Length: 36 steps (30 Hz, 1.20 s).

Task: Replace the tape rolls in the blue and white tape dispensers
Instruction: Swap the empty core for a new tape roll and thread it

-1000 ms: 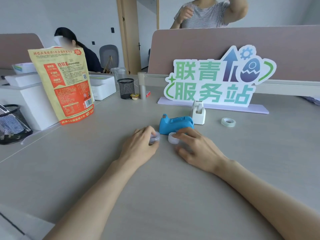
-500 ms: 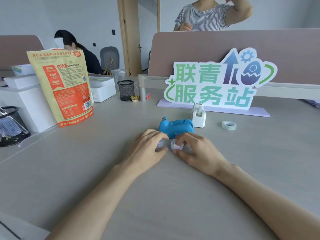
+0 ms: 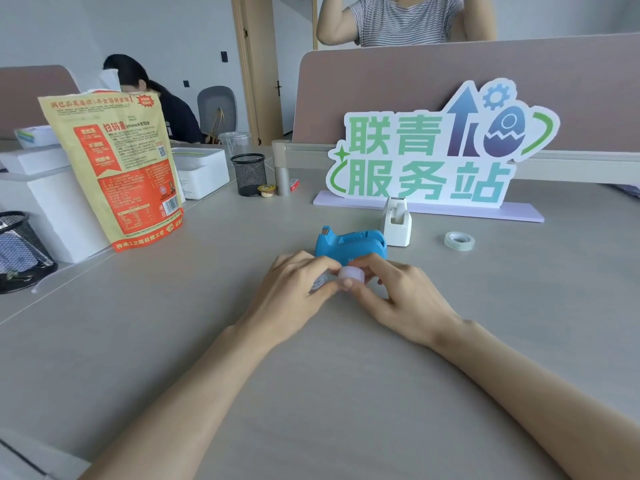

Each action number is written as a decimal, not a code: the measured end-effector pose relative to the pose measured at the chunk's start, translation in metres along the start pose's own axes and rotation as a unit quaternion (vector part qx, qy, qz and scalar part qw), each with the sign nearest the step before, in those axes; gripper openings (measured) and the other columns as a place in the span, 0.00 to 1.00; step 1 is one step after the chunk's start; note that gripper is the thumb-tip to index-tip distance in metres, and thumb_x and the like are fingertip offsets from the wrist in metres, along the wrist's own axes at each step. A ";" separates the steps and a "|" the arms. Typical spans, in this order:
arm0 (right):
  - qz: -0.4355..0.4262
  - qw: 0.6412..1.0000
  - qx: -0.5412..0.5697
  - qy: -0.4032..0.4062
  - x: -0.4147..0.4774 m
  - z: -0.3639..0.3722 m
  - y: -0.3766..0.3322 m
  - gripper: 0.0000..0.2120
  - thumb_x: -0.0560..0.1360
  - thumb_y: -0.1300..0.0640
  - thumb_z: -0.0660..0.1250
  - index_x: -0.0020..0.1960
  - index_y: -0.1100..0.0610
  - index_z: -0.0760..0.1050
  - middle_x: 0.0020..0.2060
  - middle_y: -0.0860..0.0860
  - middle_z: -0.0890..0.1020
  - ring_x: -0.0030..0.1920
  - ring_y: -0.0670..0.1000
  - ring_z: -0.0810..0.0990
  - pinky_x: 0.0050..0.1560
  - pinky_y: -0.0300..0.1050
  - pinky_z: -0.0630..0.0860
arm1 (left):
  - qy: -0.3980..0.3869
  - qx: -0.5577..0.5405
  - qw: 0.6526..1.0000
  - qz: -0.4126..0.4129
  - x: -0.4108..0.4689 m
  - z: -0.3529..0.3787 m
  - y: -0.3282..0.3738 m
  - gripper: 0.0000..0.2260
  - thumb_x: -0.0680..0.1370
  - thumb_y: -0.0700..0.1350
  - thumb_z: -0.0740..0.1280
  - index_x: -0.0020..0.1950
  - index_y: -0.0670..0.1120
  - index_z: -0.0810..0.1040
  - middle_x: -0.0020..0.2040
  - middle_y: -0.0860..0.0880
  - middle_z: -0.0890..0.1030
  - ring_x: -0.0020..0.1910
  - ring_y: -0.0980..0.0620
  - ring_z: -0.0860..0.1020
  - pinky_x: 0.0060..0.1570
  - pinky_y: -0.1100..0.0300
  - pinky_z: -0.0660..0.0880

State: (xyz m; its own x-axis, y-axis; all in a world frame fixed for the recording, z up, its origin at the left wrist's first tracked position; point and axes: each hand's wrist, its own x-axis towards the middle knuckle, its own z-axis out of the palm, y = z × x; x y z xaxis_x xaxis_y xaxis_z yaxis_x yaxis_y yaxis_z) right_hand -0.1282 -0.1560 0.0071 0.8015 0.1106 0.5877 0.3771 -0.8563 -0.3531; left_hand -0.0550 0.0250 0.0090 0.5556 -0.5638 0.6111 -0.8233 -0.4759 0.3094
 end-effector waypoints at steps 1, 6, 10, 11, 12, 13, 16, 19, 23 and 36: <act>-0.001 1.000 0.000 -0.009 0.000 0.000 0.000 0.11 0.78 0.45 0.62 0.56 0.49 0.74 0.43 0.44 0.83 0.41 0.47 0.80 0.43 0.51 0.78 | 0.008 0.002 1.000 -0.005 0.000 0.000 0.001 0.13 0.75 0.55 0.65 0.50 0.48 0.81 0.41 0.55 0.80 0.46 0.56 0.71 0.47 0.64 0.64; 0.001 1.000 -0.003 -0.028 0.002 0.001 0.002 0.11 0.79 0.48 0.62 0.59 0.50 0.73 0.47 0.45 0.83 0.44 0.48 0.80 0.45 0.52 0.78 | 0.013 0.016 1.000 -0.020 0.000 0.004 0.000 0.12 0.75 0.55 0.62 0.48 0.49 0.80 0.40 0.58 0.78 0.46 0.57 0.71 0.47 0.60 0.65; -0.008 0.999 -0.005 -0.031 0.002 0.001 0.001 0.12 0.79 0.46 0.62 0.60 0.49 0.71 0.48 0.44 0.83 0.46 0.49 0.81 0.45 0.52 0.78 | 0.003 0.009 0.999 -0.041 0.001 0.003 0.002 0.17 0.73 0.57 0.58 0.48 0.49 0.81 0.40 0.55 0.80 0.45 0.56 0.70 0.47 0.60 0.66; -0.011 0.999 -0.003 -0.034 0.002 0.002 0.002 0.12 0.79 0.46 0.61 0.60 0.48 0.70 0.47 0.44 0.82 0.46 0.49 0.81 0.45 0.52 0.78 | 0.002 0.005 0.999 -0.044 0.001 0.003 0.002 0.17 0.73 0.57 0.58 0.49 0.48 0.81 0.40 0.55 0.79 0.46 0.56 0.70 0.47 0.61 0.66; -0.013 0.999 -0.002 -0.037 0.002 0.002 0.001 0.12 0.79 0.45 0.61 0.60 0.47 0.70 0.47 0.43 0.82 0.46 0.48 0.81 0.44 0.52 0.78 | 0.001 0.002 0.999 -0.048 0.001 0.003 0.002 0.17 0.74 0.57 0.58 0.49 0.48 0.81 0.39 0.56 0.78 0.46 0.56 0.70 0.47 0.61 0.65; -0.013 0.999 0.002 -0.042 0.003 0.002 0.002 0.13 0.78 0.44 0.62 0.60 0.47 0.70 0.46 0.43 0.82 0.46 0.47 0.82 0.44 0.51 0.78 | 0.000 0.002 0.999 -0.049 0.001 0.003 0.002 0.16 0.74 0.56 0.59 0.49 0.48 0.81 0.39 0.56 0.77 0.47 0.56 0.70 0.47 0.61 0.65; 0.016 0.998 0.026 -0.062 0.004 0.000 0.003 0.20 0.72 0.41 0.70 0.61 0.48 0.74 0.46 0.44 0.84 0.47 0.44 0.82 0.48 0.47 0.77 | -0.009 0.007 0.998 -0.057 0.001 0.003 -0.001 0.16 0.74 0.55 0.58 0.48 0.48 0.81 0.41 0.52 0.79 0.45 0.56 0.71 0.45 0.63 0.64; 0.045 0.995 0.033 -0.080 0.005 -0.001 0.007 0.23 0.70 0.45 0.74 0.62 0.49 0.76 0.47 0.45 0.85 0.46 0.48 0.82 0.51 0.46 0.77 | -0.014 -0.010 0.997 -0.079 0.001 0.000 -0.003 0.15 0.73 0.51 0.58 0.48 0.48 0.81 0.41 0.51 0.78 0.44 0.53 0.73 0.43 0.62 0.65; 0.037 0.998 -0.001 -0.044 0.003 0.003 0.010 0.11 0.74 0.52 0.71 0.57 0.51 0.78 0.47 0.43 0.85 0.47 0.50 0.83 0.47 0.51 0.79 | -0.034 -0.008 0.998 -0.056 0.001 0.002 -0.006 0.11 0.75 0.45 0.60 0.48 0.48 0.82 0.41 0.52 0.81 0.46 0.51 0.74 0.46 0.55 0.72; 0.112 0.993 0.031 0.019 0.006 0.000 0.009 0.09 0.68 0.57 0.70 0.46 0.55 0.72 0.46 0.42 0.82 0.42 0.48 0.78 0.48 0.49 0.78 | -0.063 0.036 0.996 -0.046 0.002 -0.003 -0.026 0.22 0.72 0.51 0.73 0.63 0.49 0.75 0.59 0.53 0.76 0.57 0.51 0.71 0.57 0.57 0.69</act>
State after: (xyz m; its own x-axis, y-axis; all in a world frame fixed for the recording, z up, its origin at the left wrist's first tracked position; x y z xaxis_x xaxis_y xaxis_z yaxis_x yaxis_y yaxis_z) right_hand -0.1200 -0.1633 0.0075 0.8509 -0.0981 0.5160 0.2208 -0.8246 -0.5209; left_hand -0.0331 0.0383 0.0041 0.6425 -0.5931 0.4852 -0.7600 -0.5742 0.3044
